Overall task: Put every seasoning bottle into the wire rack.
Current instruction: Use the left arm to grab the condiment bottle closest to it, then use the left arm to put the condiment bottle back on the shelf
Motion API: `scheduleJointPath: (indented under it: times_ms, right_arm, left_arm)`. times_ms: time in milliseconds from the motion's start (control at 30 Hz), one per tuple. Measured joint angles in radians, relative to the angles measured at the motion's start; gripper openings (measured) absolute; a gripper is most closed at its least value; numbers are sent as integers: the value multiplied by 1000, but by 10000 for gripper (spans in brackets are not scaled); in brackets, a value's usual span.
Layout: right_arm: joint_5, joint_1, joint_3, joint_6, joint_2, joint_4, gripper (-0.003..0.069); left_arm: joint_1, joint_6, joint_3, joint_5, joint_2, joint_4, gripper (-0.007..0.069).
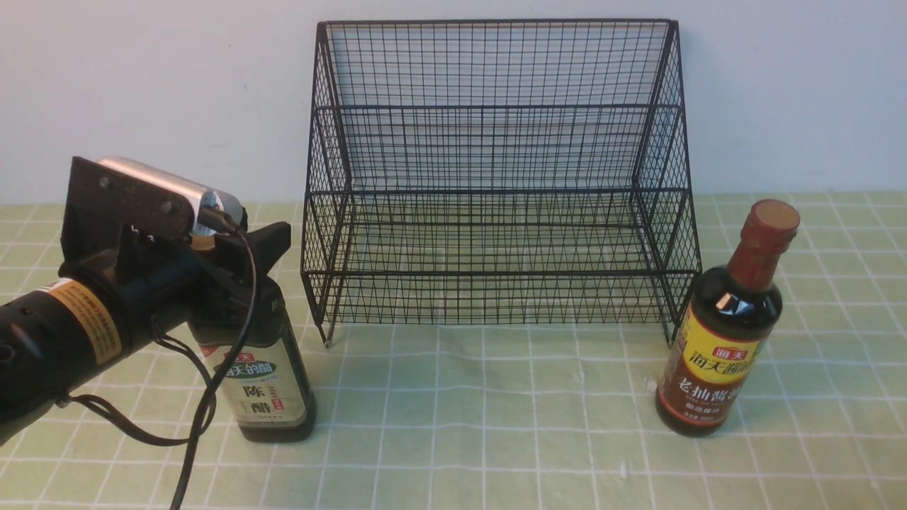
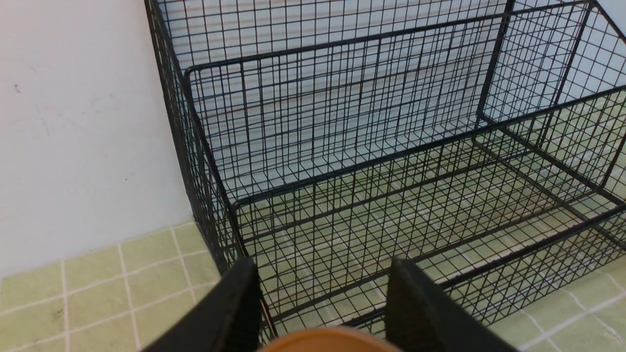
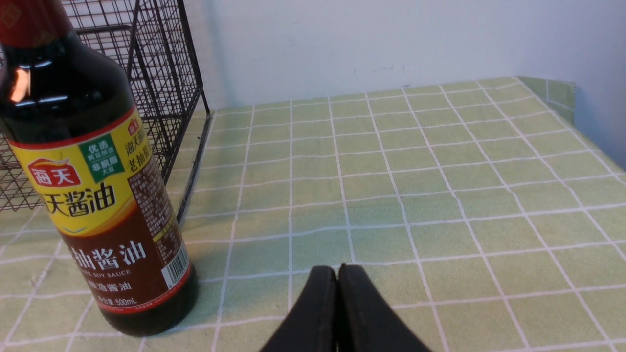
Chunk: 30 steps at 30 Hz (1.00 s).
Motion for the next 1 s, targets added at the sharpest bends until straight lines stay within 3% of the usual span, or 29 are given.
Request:
scheduleJointPath:
  times_ms: [300, 467, 700, 1000]
  right_arm:
    - [0, 0, 0, 0, 0, 0, -13]
    - [0, 0, 0, 0, 0, 0, -13]
    - [0, 0, 0, 0, 0, 0, -13]
    - [0, 0, 0, 0, 0, 0, -13]
  left_arm:
    - [-1, -62, -58, 94, -125, 39, 304]
    - [-1, -225, -211, 155, -214, 149, 304]
    - [-1, -535, -471, 124, -187, 421, 304]
    - [-8, -633, -643, 46, -38, 481, 304]
